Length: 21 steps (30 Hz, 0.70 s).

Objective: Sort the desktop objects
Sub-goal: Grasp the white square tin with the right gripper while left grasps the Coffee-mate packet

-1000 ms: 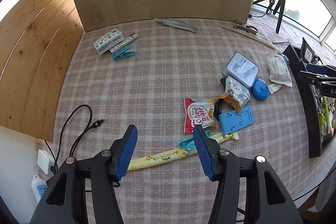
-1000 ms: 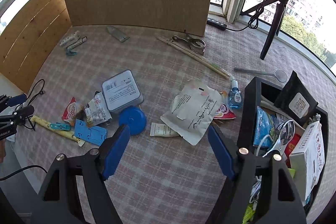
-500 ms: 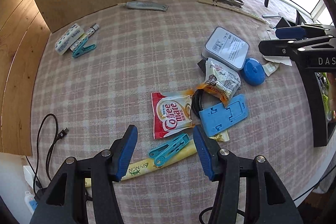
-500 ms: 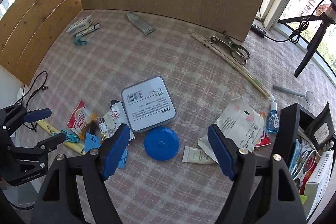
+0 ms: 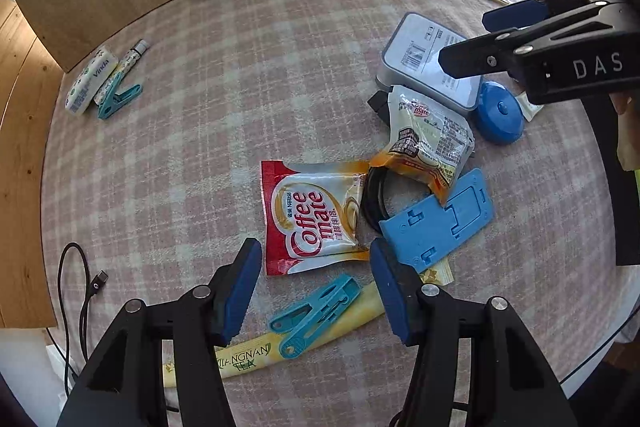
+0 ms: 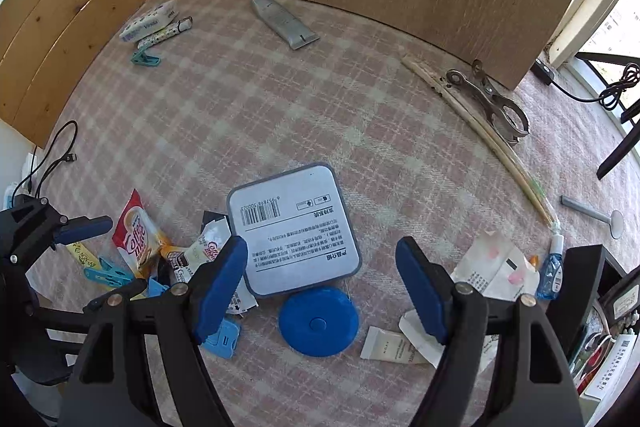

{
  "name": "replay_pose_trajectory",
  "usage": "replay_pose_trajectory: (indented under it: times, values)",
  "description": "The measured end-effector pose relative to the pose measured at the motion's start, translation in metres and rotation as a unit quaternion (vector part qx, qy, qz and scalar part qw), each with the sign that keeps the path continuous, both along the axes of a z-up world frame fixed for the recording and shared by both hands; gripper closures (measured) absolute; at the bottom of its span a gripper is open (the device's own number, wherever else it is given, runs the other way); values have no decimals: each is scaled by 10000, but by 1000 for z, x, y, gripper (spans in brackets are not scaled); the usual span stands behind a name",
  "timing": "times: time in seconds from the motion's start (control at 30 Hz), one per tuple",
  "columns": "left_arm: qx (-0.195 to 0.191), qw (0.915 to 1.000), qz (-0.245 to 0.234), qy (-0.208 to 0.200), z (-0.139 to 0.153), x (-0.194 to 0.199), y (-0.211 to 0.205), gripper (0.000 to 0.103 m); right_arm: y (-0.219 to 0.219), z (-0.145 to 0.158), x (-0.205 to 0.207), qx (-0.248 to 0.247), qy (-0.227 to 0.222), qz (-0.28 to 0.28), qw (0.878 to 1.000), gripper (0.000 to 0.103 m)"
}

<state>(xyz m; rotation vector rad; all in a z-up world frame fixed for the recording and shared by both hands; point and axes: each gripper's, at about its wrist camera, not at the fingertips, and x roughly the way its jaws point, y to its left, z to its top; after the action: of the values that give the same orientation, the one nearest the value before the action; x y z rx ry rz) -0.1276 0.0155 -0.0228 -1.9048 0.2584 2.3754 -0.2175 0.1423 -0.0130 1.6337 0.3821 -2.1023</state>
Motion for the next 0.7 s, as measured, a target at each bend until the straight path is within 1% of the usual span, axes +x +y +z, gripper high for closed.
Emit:
replay_pose_trajectory:
  times: [0.13, 0.17, 0.27, 0.4, 0.5, 0.63, 0.7]
  values:
    - [-45, 10000, -8, -31, -5, -1, 1, 49, -11, -9, -1, 130, -80, 268, 9995, 27]
    - [-48, 10000, 26, -36, -6, -2, 0, 49, -13, -9, -1, 138, -61, 303, 9994, 25]
    - [-12, 9999, 107, -11, -5, -6, -2, 48, -15, -9, -7, 139, -74, 273, 9995, 25]
    - [-96, 9998, 192, 38, -3, -13, -3, 49, -15, -9, -16, 70, -207, 177, 9996, 25]
    - [-25, 9998, 199, 83, 1, -18, -1, 49, -22, -8, -11, -41, -309, 317, 9990, 25]
    - [-26, 9997, 204, 90, 1, -21, 1, 49, -34, -13, -5, 279, -223, 549, 9979, 24]
    - [-29, 9996, 288, 71, -1, -23, -1, 51, -33, -17, -9, 375, -227, 472, 9979, 24]
